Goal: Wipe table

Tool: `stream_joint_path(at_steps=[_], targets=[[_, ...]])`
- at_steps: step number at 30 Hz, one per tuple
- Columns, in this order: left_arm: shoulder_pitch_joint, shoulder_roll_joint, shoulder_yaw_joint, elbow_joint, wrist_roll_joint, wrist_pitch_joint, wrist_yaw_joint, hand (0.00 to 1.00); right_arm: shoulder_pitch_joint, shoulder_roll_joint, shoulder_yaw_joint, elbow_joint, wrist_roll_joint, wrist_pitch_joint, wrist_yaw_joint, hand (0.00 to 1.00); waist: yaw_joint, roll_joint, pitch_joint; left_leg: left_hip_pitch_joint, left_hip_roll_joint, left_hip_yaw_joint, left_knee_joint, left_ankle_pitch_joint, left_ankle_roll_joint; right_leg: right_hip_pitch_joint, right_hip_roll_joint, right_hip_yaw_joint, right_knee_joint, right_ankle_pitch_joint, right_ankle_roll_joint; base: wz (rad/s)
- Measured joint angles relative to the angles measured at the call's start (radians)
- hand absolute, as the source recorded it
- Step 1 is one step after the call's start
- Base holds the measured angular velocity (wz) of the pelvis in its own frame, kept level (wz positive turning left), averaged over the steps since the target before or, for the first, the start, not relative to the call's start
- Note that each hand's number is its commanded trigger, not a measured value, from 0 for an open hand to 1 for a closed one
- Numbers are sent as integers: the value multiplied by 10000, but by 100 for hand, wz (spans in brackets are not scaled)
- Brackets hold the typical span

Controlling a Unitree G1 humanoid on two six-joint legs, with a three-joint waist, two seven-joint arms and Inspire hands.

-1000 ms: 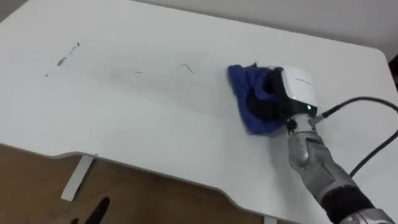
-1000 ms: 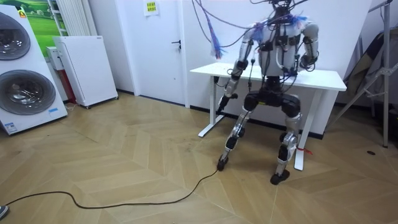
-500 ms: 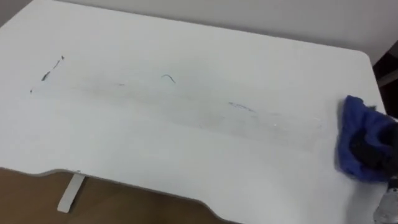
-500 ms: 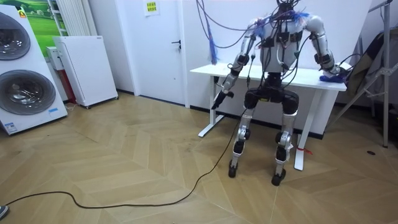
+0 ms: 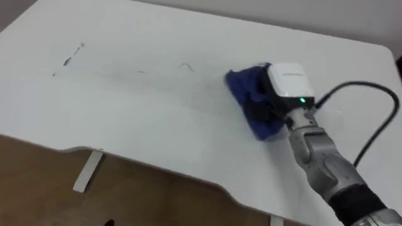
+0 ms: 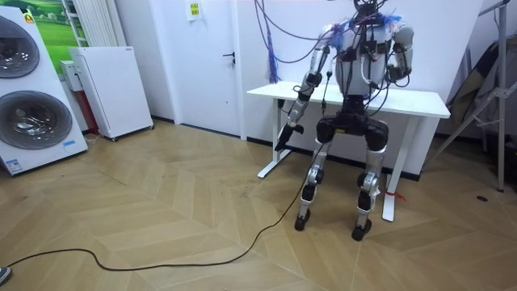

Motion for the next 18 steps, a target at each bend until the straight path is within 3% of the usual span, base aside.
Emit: stream_joint_path(at_steps=[2, 4, 7, 10, 12, 15, 18], targets=[[634, 16, 79, -213, 18, 211, -209, 0, 189, -338, -148, 549, 91, -22, 10, 100, -49, -61, -23, 45, 4, -16, 73, 4, 11, 280, -69, -493, -216, -4, 7, 35], [755, 49, 372, -191, 22, 221, -335, 0, 888, -398, -807, 674, 450, -210, -349, 100, -116, -132, -32, 27, 0, -24, 146, 6, 14, 488, -122, -939, -389, -5, 6, 31], [784, 270, 707, -183, 76, 176, -380, 0, 1942, -426, -1537, 960, 1273, -623, -1046, 100, -634, -260, -79, 134, -44, -74, 189, 5, 19, 1031, -213, -1306, -726, -81, 122, 49], [680, 547, 928, -251, 111, -74, -380, 0, 2928, -433, -2182, 1290, 1655, -748, -1462, 100, -1031, -528, -225, 287, -118, -59, 228, -24, 105, 1518, -216, -1244, -1038, -155, 238, 38], [460, 679, 946, -243, 113, -243, -353, 0, 3454, -598, -2498, 1556, 1738, -881, -1892, 100, -1131, -674, -211, 322, -142, 32, 291, -106, 229, 1628, -228, -1228, -1064, -131, 278, 13], [404, 668, 938, -296, 86, -499, -289, 0, 3513, -683, -2610, 1787, 1944, -889, -2062, 100, -1131, -626, -202, 436, -170, 180, 280, -182, 281, 1799, -177, -991, -1115, -88, 293, -15], [308, 662, 721, -303, 69, -531, -200, 0, 3405, -685, -2612, 1937, 1986, -954, -2063, 100, -1176, -547, -201, 474, -169, 202, 311, -210, 285, 1809, -175, -962, -1085, -61, 281, -5]])
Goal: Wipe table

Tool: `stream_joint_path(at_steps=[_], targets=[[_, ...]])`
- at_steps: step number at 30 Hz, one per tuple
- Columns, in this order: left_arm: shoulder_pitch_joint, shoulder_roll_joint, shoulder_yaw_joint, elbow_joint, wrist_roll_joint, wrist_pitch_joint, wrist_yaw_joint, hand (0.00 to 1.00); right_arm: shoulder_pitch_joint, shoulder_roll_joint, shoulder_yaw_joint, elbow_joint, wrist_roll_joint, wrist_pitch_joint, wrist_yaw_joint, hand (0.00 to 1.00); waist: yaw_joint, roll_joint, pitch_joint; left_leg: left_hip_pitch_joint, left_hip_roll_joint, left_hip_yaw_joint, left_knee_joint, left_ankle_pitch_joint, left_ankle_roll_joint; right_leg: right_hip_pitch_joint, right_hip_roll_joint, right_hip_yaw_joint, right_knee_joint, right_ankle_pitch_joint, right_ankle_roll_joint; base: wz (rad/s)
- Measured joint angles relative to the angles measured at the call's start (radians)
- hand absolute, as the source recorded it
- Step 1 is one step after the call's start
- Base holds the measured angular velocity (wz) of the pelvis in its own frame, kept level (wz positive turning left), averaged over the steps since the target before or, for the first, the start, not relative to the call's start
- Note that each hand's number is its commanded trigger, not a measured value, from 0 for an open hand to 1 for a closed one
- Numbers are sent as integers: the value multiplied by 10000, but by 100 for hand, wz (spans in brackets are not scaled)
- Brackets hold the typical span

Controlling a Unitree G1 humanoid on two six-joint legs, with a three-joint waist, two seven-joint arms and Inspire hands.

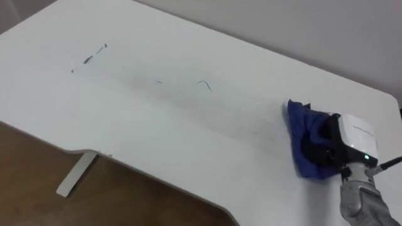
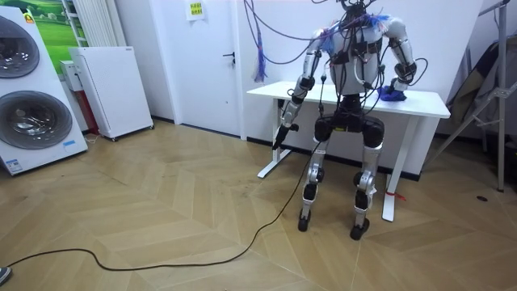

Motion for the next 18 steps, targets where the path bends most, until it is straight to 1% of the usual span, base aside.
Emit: stream_joint_path(at_steps=[1, 2, 3, 4, 5, 6, 7, 8, 9, 11, 13, 16, 17, 18], targets=[[-2, -15, -47, 0, 12, 3, 7, 0, -24, 0, 5, 0, 3, -9, 10, 100, -1, 26, 0, 10, 0, 0, 5, -2, -1, -6, 0, 0, 25, 6, -8, -6], [26, -93, -97, -17, 21, 23, 13, 0, -63, 0, -6, -176, 22, 9, 96, 98, -7, 105, 20, 64, 0, 7, -16, -13, 3, -36, -1, -9, 118, 9, -13, -16], [101, -231, -102, -58, 24, 46, 14, 0, -90, 0, -9, -416, 22, 91, 258, 100, -15, 215, 16, 111, 0, 71, -65, -21, 9, -74, 0, -7, 136, 20, -30, -20], [167, -287, -128, -84, 15, 49, 14, 0, -87, 0, -10, -529, 19, 121, 302, 100, -32, 272, 20, 132, -4, 81, -127, -22, 10, -79, -1, -7, 139, 24, -32, -15], [224, -374, -188, -189, 11, 49, 12, 0, -85, 0, -2, -717, 18, 150, 393, 100, -136, 377, 30, 162, -6, 84, -186, -21, 11, -79, 0, -6, 151, 23, -32, -6], [281, -418, -195, -251, 12, 52, 12, 0, -85, 0, -5, -806, 20, 157, 438, 92, -160, 423, 30, 188, -5, 84, -213, -20, 13, -80, 8, -1, 151, 23, -33, -11], [399, -502, -192, -391, 12, 52, 11, 0, -84, -2, -6, -998, 10, 159, 565, 63, -179, 515, 44, 274, -6, 84, -300, -19, 13, -81, 29, 4, 151, 22, -34, -18], [508, -598, -177, -444, 22, 52, 11, 0, -64, -2, -6, -1159, -1, 160, 682, 23, -180, 596, 35, 337, -5, 83, -352, -19, 13, -84, 54, 38, 146, 22, -35, -17], [540, -646, -176, -454, 26, 54, 11, 0, -29, -1, -5, -1309, -1, 192, 742, 0, -187, 625, 35, 348, -4, 83, -358, -19, 13, -87, 61, 48, 139, 21, -35, -13], [583, -822, -181, -612, 9, 57, 11, 0, 96, 3, 2, -1807, -87, 417, 962, 0, -201, 648, 46, 438, -4, 111, -389, -18, 16, -103, 92, 149, 136, 21, -36, -13], [607, -884, -181, -743, 12, 65, 12, 0, 233, -3, 9, -2099, -90, 585, 1031, 0, -181, 621, 33, 504, -2, 114, -468, -18, 15, -109, 125, 236, 120, 21, -35, -12], [594, -891, -282, -874, 6, 65, 12, 0, 538, -6, 168, -2412, -71, 617, 1026, 0, -183, 552, 36, 579, 2, 120, -517, -18, 16, -121, 141, 249, 119, 21, -36, -9], [589, -893, -373, -872, -35, 64, 13, 0, 656, 2, 225, -2556, -70, 616, 1023, 0, -191, 555, 56, 671, 1, 120, -565, -19, 16, -82, 150, 247, 117, 21, -36, -12], [575, -904, -383, -872, -91, 63, 14, 0, 738, 5, 226, -2642, -64, 602, 1008, 0, -207, 552, 56, 682, 1, 119, -571, -20, 18, -72, 150, 247, 117, 21, -35, -6]])
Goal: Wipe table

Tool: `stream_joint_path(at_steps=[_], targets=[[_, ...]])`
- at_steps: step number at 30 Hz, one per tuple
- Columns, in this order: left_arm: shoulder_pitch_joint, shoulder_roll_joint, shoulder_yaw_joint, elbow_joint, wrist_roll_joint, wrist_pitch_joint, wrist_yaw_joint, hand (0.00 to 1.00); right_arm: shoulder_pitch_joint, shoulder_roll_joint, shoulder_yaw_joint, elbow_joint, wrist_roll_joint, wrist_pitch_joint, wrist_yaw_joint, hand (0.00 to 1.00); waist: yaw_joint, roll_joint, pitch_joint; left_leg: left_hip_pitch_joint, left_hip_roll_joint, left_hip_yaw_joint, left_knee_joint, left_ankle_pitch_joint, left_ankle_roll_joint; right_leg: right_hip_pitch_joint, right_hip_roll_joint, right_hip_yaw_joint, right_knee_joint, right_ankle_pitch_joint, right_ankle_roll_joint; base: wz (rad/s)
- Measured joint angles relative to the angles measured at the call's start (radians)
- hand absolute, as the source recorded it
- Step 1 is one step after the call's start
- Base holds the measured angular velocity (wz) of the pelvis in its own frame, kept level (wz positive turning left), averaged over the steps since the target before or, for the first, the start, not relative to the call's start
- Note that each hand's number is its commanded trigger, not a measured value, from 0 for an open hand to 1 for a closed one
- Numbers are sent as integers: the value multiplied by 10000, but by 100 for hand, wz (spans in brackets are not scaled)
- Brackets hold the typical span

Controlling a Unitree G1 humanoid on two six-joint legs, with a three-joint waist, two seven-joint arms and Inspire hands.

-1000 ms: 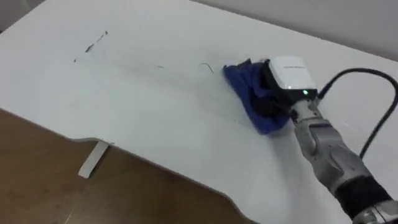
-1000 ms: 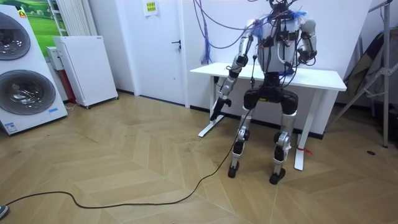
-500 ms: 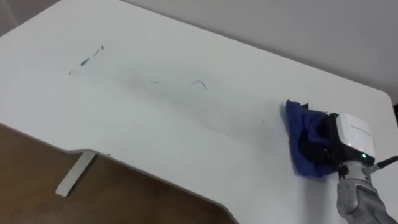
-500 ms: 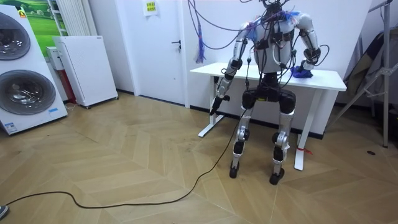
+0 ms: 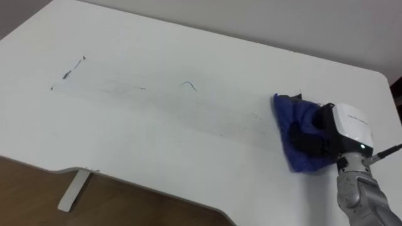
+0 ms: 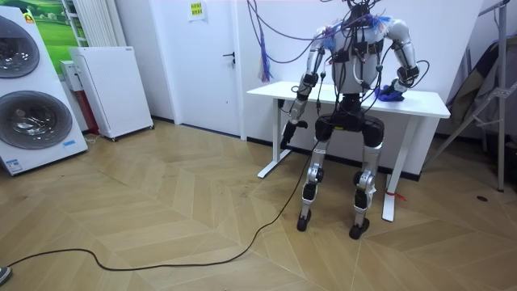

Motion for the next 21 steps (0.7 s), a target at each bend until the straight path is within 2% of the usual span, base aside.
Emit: stream_joint_path(at_steps=[4, 8, 10, 12, 14, 18, 21], targets=[[-24, -126, 16, 20, -107, -21, 204, 0, 331, 125, -12, -607, 2, -72, 1, 0, -231, -86, 20, 111, -5, 0, -101, -4, 7, 14, 21, 84, 10, -2, 1, -4], [-40, -199, 15, -70, -114, -29, 337, 0, 719, 176, -22, -1350, 13, -143, 6, 0, -317, -76, 27, 261, -8, 5, -113, -61, 33, 44, 71, 253, 31, -4, 2, -12], [-65, -199, 23, -71, -110, -30, 458, 0, 771, 212, -50, -1532, 13, -160, 30, 0, -497, -61, 36, 303, -9, 1, -105, -81, 37, 76, 80, 277, 47, -5, 3, -6], [-125, -194, 25, -63, -158, -31, 515, 0, 835, 265, -152, -1806, 58, -262, 40, 0, -637, -62, 32, 334, -10, 18, -106, -87, 40, 89, 79, 295, 62, -6, 4, 0], [-146, -195, 27, -47, -322, -47, 515, 0, 881, 316, -354, -2050, 61, -566, 32, 0, -797, -47, 41, 345, -11, 27, -97, -87, 40, 87, 80, 318, 93, -6, 3, -2], [-266, -194, 30, 49, -541, -194, 514, 0, 860, 324, -703, -2717, 274, -695, -5, 0, -825, -17, 59, 445, -12, 211, -112, -87, 40, 60, 92, 468, 162, -14, -2, -11], [-338, -161, 45, 166, -689, -319, 514, 0, 847, 323, -923, -3196, 488, -988, -147, 0, -884, -65, 27, 510, -19, 264, -132, -87, 41, 77, 97, 525, 183, -15, -1, -5]])
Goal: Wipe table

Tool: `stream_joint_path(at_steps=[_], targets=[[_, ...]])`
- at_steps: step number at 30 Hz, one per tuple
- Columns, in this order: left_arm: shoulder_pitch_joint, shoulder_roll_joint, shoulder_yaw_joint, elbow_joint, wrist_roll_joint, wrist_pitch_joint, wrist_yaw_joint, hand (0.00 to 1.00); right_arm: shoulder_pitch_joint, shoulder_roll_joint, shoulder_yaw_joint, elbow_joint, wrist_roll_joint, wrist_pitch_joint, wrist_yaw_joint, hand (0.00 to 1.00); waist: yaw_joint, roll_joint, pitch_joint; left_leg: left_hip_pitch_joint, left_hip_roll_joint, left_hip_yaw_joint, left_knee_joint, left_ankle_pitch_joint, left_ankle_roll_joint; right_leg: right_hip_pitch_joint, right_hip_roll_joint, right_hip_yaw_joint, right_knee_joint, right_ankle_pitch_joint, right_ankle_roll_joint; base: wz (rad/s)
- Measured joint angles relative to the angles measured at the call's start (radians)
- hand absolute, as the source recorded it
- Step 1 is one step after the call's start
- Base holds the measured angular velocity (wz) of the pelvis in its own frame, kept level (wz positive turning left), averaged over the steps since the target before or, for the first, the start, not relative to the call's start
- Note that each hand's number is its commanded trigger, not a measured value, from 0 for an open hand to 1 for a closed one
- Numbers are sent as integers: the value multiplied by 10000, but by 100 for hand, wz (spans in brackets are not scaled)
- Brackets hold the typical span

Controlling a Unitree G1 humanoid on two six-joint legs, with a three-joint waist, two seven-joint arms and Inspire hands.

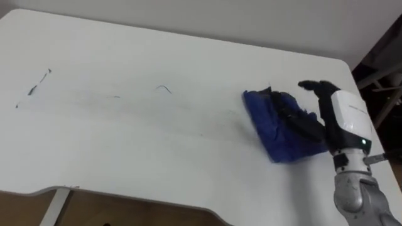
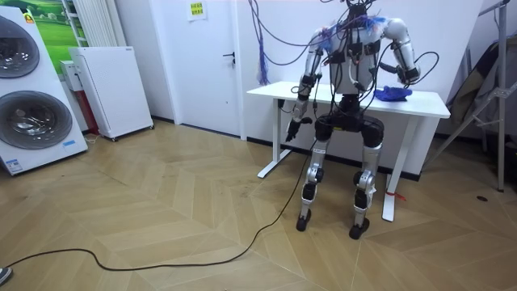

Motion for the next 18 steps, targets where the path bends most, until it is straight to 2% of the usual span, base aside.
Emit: stream_joint_path(at_steps=[3, 5, 11, 15, 18], targets=[[-55, 2, 61, 244, 11, -101, 0, 0, 0, 2, -108, -228, 9, -126, -32, 0, -74, -71, -29, 5, -5, 1, 7, 0, 0, -5, 0, 7, 11, 0, 0, 0], [-73, 2, 56, 419, 3, -100, 1, 0, -10, 0, -314, -374, 230, -346, -137, 0, -175, -86, -6, 6, -3, 1, 15, 0, 0, -4, 0, 7, 22, 0, 0, 0], [333, -6, 97, 253, 24, -77, -22, 0, -10, -3, -1272, -232, 1407, -326, -426, 0, -327, -158, 19, 7, -2, -28, 20, -2, 4, 27, 0, -10, 1, -2, 3, 0], [498, -7, 509, 141, 29, -69, -97, 0, -8, -5, -2013, 360, 1522, -320, -615, 0, -487, -210, 62, -16, -4, -40, 21, -4, 5, 32, -1, 22, -23, -33, 14, 0], [581, 6, 662, 160, 28, -60, -100, 0, 6, -10, -2360, 963, 1818, -302, -696, 0, -567, -284, 26, -11, -2, -29, 24, -4, 5, 37, -1, 20, -19, -33, 13, 0]])
